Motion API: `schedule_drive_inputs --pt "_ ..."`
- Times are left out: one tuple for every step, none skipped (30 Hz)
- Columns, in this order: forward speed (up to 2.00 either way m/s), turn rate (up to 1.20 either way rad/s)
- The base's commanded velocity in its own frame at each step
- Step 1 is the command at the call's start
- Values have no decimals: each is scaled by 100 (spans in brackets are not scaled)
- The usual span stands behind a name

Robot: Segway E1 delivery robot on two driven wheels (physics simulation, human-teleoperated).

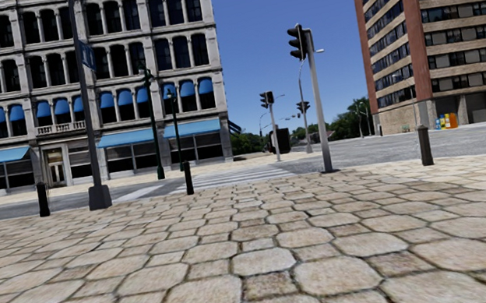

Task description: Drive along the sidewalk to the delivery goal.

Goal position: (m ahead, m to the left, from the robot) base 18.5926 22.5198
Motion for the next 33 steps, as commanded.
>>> schedule_drive_inputs --pt "200 24" --pt "200 24" --pt "200 24" --pt "200 24" --pt "200 24" --pt "200 24" --pt "200 24" --pt "200 24" --pt "200 24" --pt "200 24" --pt "200 24" --pt "200 24" --pt "200 24" --pt "200 24" --pt "200 24" --pt "200 24" --pt "200 23" --pt "200 12" --pt "200 0" --pt "200 0" --pt "200 0" --pt "200 0" --pt "200 0" --pt "200 0" --pt "200 0" --pt "200 0" --pt "200 0" --pt "200 0" --pt "200 0" --pt "200 0" --pt "200 0" --pt "200 0" --pt "200 0"
